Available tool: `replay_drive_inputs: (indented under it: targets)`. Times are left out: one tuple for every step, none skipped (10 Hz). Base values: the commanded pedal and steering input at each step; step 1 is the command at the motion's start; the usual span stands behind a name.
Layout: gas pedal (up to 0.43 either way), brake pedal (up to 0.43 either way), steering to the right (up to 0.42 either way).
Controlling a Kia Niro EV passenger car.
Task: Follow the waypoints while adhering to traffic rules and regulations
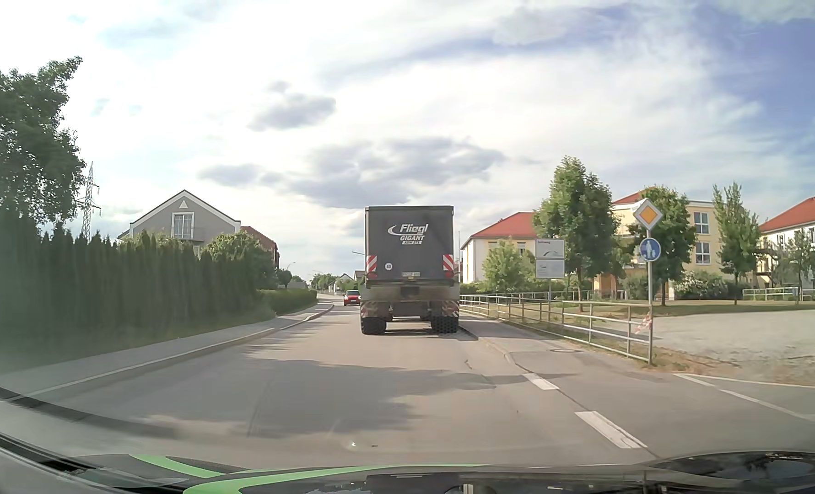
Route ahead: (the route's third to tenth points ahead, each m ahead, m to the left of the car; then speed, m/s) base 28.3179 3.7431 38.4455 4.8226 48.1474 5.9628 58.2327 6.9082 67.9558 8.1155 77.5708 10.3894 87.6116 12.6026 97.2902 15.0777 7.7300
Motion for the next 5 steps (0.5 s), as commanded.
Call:
replay_drive_inputs:
  targets:
    - [0.209, 0.0, -0.01]
    - [0.209, 0.0, -0.01]
    - [0.209, 0.0, -0.01]
    - [0.189, 0.0, -0.011]
    - [0.189, 0.0, -0.011]
